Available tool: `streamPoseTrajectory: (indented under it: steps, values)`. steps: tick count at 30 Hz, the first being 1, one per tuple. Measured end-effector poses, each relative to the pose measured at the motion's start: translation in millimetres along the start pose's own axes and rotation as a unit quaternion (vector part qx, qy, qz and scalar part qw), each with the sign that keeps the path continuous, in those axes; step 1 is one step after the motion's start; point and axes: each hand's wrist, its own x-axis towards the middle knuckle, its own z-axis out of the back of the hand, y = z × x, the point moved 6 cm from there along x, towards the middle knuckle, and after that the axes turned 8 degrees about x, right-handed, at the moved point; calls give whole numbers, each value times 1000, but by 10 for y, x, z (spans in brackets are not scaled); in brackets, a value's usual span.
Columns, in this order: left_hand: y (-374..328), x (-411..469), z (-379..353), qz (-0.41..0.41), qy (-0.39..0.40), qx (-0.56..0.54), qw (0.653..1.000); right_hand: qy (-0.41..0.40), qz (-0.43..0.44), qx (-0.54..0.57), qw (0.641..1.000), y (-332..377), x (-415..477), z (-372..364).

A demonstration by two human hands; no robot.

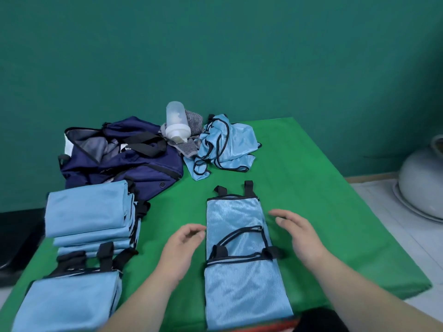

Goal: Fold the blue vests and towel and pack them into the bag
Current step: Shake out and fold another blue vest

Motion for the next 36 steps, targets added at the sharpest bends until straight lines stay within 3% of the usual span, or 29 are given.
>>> streamPoseTrajectory:
  steps: [3, 5, 8, 10, 13, 18, 25, 29, 33, 36]
  values:
    - [53, -273, -30, -28, 24, 112, 993, 21, 17, -55, 998, 123, -263, -17]
    - [86, -390, -76, -44, 44, 210, 976, 64, 38, -190, 979, 169, -409, -85]
    - [47, -524, -143, -64, 46, 287, 955, 135, 91, -426, 890, 116, -545, -281]
    - [-12, -573, -169, -72, 24, 290, 954, 155, 101, -508, 841, 42, -592, -400]
    - [-87, -589, -226, -72, 11, 307, 949, 136, 74, -555, 818, -68, -584, -442]
    - [-185, -602, -280, -69, -17, 307, 949, 120, 108, -595, 787, -25, -545, -507]
    - [-185, -612, -270, -21, -4, 187, 982, 129, 61, -553, 821, 12, -469, -475]
    - [-260, -531, -154, -11, -5, 117, 993, 135, 1, -411, 902, 153, -425, -391]
    - [-400, -386, -27, -18, -23, 62, 998, 153, 9, -331, 931, 409, -286, -356]
    - [-510, -197, 55, -26, -45, 41, 998, 135, 2, -206, 969, 549, -110, -333]
